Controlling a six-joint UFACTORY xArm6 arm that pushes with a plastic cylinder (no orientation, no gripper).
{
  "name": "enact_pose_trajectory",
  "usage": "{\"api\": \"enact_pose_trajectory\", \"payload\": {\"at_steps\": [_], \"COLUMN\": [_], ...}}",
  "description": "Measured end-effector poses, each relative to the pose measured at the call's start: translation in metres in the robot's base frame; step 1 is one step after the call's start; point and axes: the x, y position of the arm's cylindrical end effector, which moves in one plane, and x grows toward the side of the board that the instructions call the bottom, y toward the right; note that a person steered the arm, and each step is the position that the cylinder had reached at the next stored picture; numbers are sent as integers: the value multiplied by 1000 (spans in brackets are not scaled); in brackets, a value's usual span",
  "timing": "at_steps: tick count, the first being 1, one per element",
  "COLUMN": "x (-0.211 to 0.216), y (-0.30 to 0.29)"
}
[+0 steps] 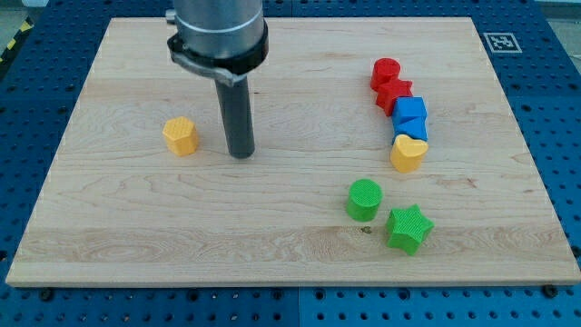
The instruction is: Move the yellow heart closer to the yellow hexagon
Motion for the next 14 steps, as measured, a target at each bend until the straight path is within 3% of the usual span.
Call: {"api": "enact_pose_trajectory", "payload": {"at_steps": [1,3,5,7,11,13,14], "x": [-3,-64,-52,18,18,62,21], "y": [-23,-92,2,58,281,344,388]}}
